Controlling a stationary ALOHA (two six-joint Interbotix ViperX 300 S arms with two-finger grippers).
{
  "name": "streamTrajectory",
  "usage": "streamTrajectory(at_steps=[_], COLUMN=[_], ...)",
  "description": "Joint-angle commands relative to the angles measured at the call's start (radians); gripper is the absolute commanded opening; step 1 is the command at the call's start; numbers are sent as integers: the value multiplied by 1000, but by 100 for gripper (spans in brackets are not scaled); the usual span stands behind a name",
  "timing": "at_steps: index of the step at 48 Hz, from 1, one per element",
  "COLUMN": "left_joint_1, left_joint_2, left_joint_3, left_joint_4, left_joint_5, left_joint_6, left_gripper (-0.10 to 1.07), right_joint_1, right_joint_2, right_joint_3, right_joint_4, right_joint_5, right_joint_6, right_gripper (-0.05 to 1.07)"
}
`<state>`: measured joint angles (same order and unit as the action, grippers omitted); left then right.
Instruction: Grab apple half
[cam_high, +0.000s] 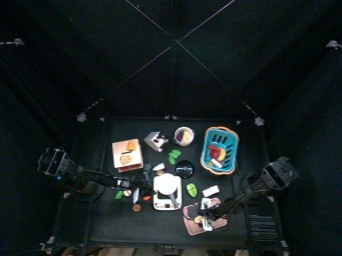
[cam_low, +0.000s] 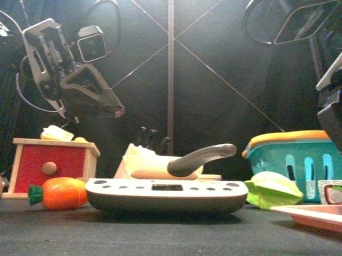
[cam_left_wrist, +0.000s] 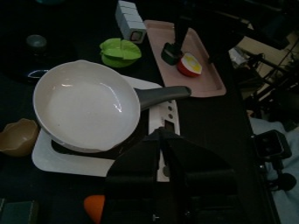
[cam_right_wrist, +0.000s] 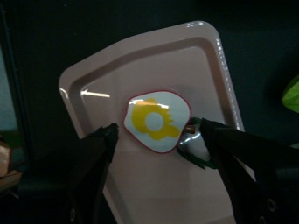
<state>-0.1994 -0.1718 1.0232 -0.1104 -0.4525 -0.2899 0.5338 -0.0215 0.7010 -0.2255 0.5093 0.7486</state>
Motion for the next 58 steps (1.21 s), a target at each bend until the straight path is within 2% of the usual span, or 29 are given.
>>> streamTrajectory(at_steps=[1, 20, 32, 44, 58], left_joint_1=[-2, -2, -2, -2, 0], left_joint_2=[-12, -12, -12, -12, -12], left_joint_3=[-14, 2, 15, 17, 17], left_joint_4=[0, -23, -69, -72, -72], left_joint_5=[-9, -9, -9, -9, -9], left_joint_6=[2, 0, 2, 3, 3], left_gripper=[49, 49, 49, 49, 49], right_joint_1=[-2, 5, 6, 8, 18], right_joint_2=[-3, 66, 71, 63, 72], right_joint_3=[-14, -48, -46, -48, -52], right_joint_4=[-17, -40, -46, -40, -40], right_joint_5=[-2, -2, 2, 74, 84], right_joint_6=[-3, -6, -5, -6, -5], right_gripper=[104, 103, 103, 103, 103])
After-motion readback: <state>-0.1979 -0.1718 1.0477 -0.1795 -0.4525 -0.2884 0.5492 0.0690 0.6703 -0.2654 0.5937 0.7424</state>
